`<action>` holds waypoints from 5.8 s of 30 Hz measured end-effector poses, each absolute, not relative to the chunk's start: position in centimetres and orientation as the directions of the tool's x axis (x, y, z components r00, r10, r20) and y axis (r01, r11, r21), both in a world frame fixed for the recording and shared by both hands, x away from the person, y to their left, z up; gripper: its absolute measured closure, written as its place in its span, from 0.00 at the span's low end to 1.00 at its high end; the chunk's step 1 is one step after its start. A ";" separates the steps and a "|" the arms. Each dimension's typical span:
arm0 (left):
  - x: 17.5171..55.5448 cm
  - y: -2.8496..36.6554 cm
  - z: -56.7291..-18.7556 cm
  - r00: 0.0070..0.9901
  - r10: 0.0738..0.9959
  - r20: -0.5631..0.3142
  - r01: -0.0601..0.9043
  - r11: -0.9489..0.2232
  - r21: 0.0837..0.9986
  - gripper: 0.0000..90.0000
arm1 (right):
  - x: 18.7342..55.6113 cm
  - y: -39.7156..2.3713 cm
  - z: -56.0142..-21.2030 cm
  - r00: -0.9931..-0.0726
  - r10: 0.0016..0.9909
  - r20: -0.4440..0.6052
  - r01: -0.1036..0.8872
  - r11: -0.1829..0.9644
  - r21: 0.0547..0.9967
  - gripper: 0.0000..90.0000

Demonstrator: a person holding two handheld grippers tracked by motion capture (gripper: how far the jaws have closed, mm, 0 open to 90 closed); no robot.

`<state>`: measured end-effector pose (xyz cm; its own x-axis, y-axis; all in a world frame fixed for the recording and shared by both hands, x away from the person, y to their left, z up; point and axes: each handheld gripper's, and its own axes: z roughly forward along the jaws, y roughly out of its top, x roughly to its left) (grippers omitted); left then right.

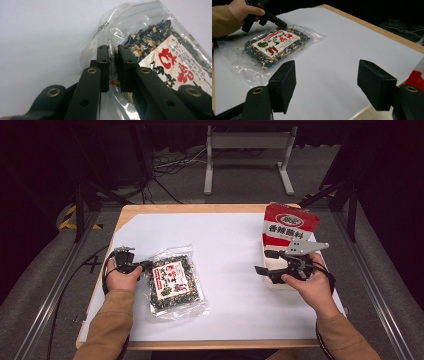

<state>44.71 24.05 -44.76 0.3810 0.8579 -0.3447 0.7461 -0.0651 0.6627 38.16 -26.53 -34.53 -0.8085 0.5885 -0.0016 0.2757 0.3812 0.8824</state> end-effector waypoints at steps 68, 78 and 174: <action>35.6 15.7 -29.8 0.774 0.633 -0.025 0.132 -0.123 0.984 0.92 | 37.5 -20.6 -33.5 -0.885 0.464 0.048 0.257 0.400 0.880 0.33; 35.6 14.2 -29.8 0.811 0.585 -0.021 0.118 -0.128 0.985 0.91 | 37.5 -19.4 -33.4 -0.901 0.428 0.069 0.256 0.397 0.882 0.32; 37.6 17.5 -31.8 0.804 0.585 -0.109 0.289 -0.223 0.931 0.49 | 37.7 -26.7 -24.4 -0.903 0.429 -0.008 0.205 0.448 0.870 0.83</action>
